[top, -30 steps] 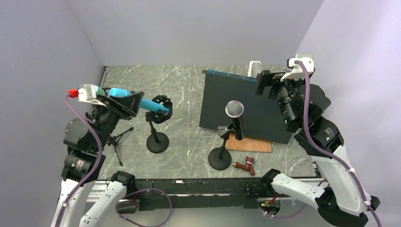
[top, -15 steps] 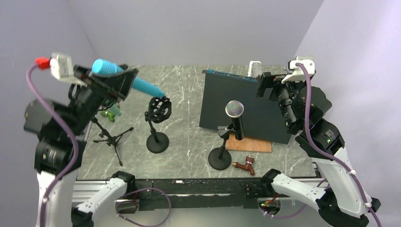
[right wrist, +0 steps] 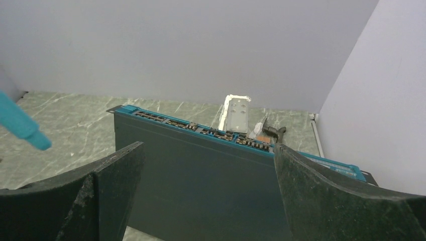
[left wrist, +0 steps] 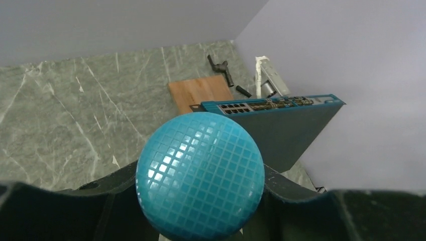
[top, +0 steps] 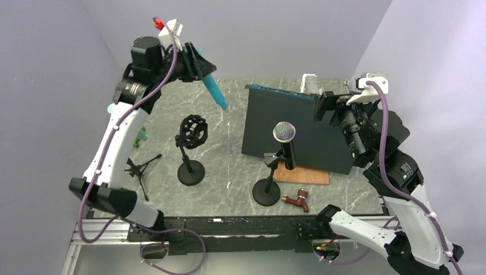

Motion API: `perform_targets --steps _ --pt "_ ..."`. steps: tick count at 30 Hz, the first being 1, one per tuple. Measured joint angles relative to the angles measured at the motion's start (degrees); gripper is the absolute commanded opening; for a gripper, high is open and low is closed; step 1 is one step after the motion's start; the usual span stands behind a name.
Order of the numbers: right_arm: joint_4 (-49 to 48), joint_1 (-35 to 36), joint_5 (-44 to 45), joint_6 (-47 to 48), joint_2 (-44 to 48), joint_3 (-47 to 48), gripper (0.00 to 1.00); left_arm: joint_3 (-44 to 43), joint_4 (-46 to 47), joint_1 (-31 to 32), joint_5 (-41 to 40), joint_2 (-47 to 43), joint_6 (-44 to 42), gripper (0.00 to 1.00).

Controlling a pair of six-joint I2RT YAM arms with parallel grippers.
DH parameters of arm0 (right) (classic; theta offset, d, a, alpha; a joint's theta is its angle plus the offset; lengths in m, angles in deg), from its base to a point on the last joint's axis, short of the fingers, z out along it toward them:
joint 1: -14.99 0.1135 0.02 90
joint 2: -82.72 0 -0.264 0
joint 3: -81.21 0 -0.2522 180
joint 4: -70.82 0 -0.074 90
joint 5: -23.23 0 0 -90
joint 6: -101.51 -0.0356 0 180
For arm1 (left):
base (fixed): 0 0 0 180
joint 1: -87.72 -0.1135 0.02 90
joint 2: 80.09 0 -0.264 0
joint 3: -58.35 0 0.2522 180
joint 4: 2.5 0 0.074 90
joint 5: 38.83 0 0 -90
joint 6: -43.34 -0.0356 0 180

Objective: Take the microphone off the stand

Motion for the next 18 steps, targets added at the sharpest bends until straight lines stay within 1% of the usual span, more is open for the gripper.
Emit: perform_targets --steps 3,8,13,18 --pt "0.50 0.00 -0.13 -0.37 0.22 0.00 1.00 -3.50 -0.46 0.13 -0.17 5.01 -0.11 0.00" --pt "1.66 0.00 -0.15 -0.59 0.50 0.00 1.00 -13.11 -2.36 1.53 -2.60 13.64 -1.84 0.00" --pt "2.82 0.00 -0.13 -0.61 1.09 0.00 1.00 -16.22 -5.33 2.80 -6.49 20.15 -3.74 0.00" --pt "3.63 0.00 -0.13 -0.61 1.38 0.09 1.00 -20.81 -10.99 2.78 -10.60 29.86 -7.54 0.00"
